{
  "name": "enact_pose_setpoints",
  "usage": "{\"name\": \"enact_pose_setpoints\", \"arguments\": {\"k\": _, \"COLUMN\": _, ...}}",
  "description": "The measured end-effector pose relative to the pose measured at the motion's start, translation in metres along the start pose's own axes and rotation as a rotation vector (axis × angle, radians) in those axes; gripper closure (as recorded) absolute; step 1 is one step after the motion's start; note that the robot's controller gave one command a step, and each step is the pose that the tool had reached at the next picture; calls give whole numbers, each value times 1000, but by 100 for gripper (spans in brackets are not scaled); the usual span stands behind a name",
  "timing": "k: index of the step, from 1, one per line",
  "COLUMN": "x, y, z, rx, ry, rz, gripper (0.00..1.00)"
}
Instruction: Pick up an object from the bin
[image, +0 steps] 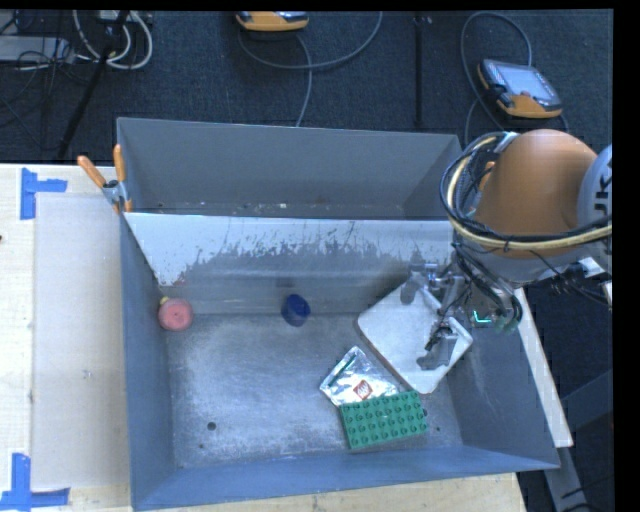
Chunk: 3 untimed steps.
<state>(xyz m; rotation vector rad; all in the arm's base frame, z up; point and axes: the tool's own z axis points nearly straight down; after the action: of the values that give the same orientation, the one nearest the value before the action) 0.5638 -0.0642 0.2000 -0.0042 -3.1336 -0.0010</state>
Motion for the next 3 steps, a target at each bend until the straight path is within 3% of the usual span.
{"name": "enact_pose_setpoints", "arguments": {"k": 1, "x": 87, "y": 36, "z": 112, "rx": 1, "ry": -10, "rz": -333, "gripper": 0}}
{"name": "enact_pose_setpoints", "arguments": {"k": 2, "x": 88, "y": 36, "z": 111, "rx": 2, "ry": -7, "rz": -336, "gripper": 100}}
{"name": "enact_pose_setpoints", "arguments": {"k": 3, "x": 76, "y": 26, "z": -11, "rx": 4, "ry": -17, "rz": -338, "gripper": 100}}
